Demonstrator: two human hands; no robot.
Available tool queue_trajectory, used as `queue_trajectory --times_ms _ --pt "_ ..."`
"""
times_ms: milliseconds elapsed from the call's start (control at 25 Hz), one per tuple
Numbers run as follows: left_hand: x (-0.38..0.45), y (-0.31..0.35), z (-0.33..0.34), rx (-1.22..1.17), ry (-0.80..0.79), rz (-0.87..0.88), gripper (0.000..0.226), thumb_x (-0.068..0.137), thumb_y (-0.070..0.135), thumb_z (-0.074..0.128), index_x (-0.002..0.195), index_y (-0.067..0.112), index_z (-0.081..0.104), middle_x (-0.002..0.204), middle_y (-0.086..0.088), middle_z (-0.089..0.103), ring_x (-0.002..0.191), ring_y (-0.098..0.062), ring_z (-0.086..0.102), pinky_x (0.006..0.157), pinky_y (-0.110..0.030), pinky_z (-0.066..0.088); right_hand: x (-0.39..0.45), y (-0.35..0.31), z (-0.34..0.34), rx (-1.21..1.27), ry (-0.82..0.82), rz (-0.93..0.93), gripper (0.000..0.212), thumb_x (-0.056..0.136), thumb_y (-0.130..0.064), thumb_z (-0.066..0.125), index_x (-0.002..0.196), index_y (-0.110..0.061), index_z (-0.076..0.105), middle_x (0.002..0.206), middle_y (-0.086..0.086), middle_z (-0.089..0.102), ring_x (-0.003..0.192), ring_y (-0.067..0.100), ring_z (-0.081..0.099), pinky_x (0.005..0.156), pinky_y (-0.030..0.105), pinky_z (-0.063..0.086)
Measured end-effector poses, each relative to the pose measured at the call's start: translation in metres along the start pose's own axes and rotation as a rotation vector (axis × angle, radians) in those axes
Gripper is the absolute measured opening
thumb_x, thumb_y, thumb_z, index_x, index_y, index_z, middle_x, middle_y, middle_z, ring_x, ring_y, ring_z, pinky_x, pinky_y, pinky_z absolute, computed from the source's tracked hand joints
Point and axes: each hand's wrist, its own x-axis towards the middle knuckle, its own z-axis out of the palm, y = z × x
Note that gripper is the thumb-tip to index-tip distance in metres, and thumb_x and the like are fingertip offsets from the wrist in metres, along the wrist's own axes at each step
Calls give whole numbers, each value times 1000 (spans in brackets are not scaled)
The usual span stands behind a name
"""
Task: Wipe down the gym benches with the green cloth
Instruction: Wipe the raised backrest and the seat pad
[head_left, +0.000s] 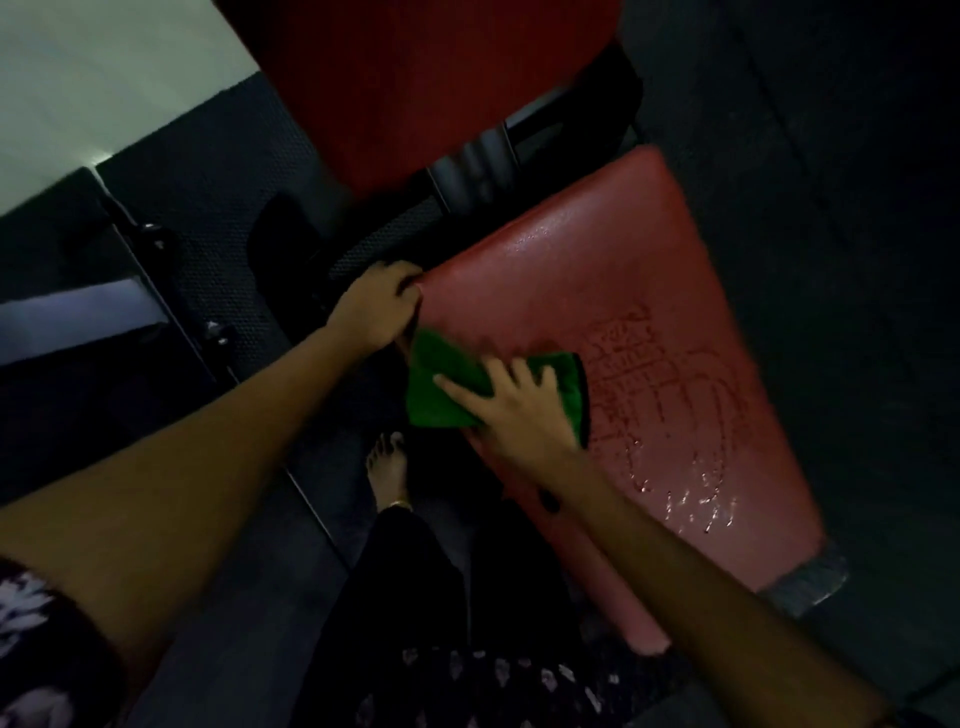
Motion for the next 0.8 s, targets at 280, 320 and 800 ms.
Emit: queue_trajectory --times_ms 280,320,800 --pt "-6 11 34 496 73 447 52 97 22 43 146 10 29 154 -13 22 140 -33 20 113 -48 17 -16 50 -9 307 120 1004 64 92 -33 52 147 -40 20 134 16 35 118 34 39 96 48 34" --pt "-4 9 38 515 72 441 53 98 23 40 148 12 25 156 -11 17 143 -32 15 114 -49 14 -12 27 -6 321 104 938 65 92 -34 53 148 -41 19 134 15 36 118 32 39 95 47 34" --pt "2 -3 72 578 306 519 55 96 47 25 145 24 34 154 -4 27 141 -29 25 109 -56 19 -1 40 5 246 327 924 61 93 -49 47 147 -28 29 145 15 32 121 33 39 93 44 36"
